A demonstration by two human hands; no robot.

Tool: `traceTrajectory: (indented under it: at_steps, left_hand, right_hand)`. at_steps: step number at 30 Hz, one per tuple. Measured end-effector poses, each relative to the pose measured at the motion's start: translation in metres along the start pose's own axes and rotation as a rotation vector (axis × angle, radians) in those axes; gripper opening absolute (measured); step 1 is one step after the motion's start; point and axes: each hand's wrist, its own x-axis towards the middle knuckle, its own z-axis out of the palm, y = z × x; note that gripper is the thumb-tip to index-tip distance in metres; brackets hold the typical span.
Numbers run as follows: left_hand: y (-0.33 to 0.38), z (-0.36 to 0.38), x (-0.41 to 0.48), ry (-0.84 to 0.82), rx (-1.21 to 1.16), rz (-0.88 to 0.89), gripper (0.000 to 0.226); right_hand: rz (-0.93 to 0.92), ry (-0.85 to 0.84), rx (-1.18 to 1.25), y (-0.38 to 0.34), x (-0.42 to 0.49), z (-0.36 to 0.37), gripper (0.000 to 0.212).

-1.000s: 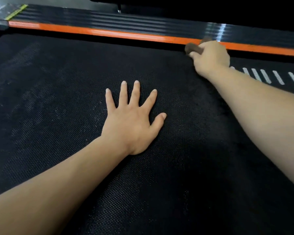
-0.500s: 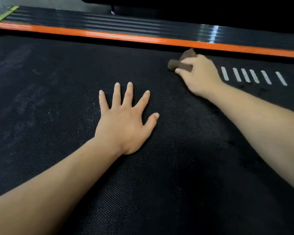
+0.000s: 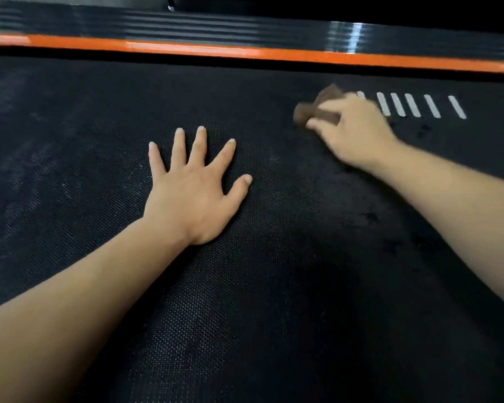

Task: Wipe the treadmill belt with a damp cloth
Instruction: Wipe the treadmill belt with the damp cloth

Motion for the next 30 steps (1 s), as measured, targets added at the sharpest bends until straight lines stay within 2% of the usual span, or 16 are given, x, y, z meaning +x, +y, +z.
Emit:
traceTrajectory:
  at_steps: [2,4,8,10,11,13,15,16,19,21,23,25,27,30]
  left_hand:
    - [0.0,0.0,0.0,0.0,0.003,-0.002,0.081]
    - [0.0,0.0,0.001,-0.004,0.01,-0.004,0.081]
    - [-0.001,0.001,0.0,0.009,0.009,-0.008,0.082]
    - [-0.001,0.001,0.0,0.005,0.009,-0.011,0.081]
    - [-0.001,0.0,0.0,-0.005,0.007,-0.013,0.08]
    - [0.0,0.0,-0.001,-0.024,-0.002,-0.016,0.077]
    - [-0.001,0.0,-0.001,-0.018,-0.001,-0.022,0.076]
    - [-0.001,0.0,0.0,-0.015,0.001,-0.017,0.076]
    - [-0.002,0.0,0.0,-0.004,0.004,-0.015,0.076]
    - [-0.001,0.001,0.0,0.005,0.0,-0.013,0.076]
    - [-0.001,0.001,0.0,0.007,-0.013,-0.014,0.076]
    - [-0.001,0.0,-0.001,0.009,-0.034,-0.009,0.074]
    - [-0.001,0.001,-0.004,0.045,-0.072,0.007,0.07]
    - [-0.001,-0.002,-0.009,0.103,-0.147,0.041,0.061]
  right_hand:
    - [0.222,0.084,0.016,0.019,0.021,-0.005,0.027]
    - [0.265,0.116,-0.002,0.013,0.019,-0.001,0.029]
    - [-0.059,-0.03,0.192,-0.044,-0.066,0.002,0.028]
    - [-0.153,-0.09,0.138,-0.037,-0.071,-0.008,0.028]
    - [-0.139,-0.056,0.057,-0.027,-0.059,-0.01,0.027]
    - [0.112,0.061,0.012,0.003,-0.027,-0.01,0.028]
    - [0.232,0.126,0.0,0.01,-0.017,-0.01,0.031]
    - [0.206,0.114,-0.001,0.003,-0.026,-0.005,0.031]
    - [-0.05,0.006,0.136,-0.047,-0.095,-0.001,0.031]
    - [-0.151,-0.086,0.159,-0.052,-0.12,-0.011,0.032]
    - [-0.105,-0.034,0.046,-0.03,-0.097,-0.015,0.029]
    - [0.114,0.066,0.002,-0.008,-0.066,-0.016,0.028]
    - [0.198,0.106,0.001,-0.016,-0.068,-0.011,0.026]
    - [-0.02,0.057,0.141,-0.064,-0.133,-0.006,0.026]
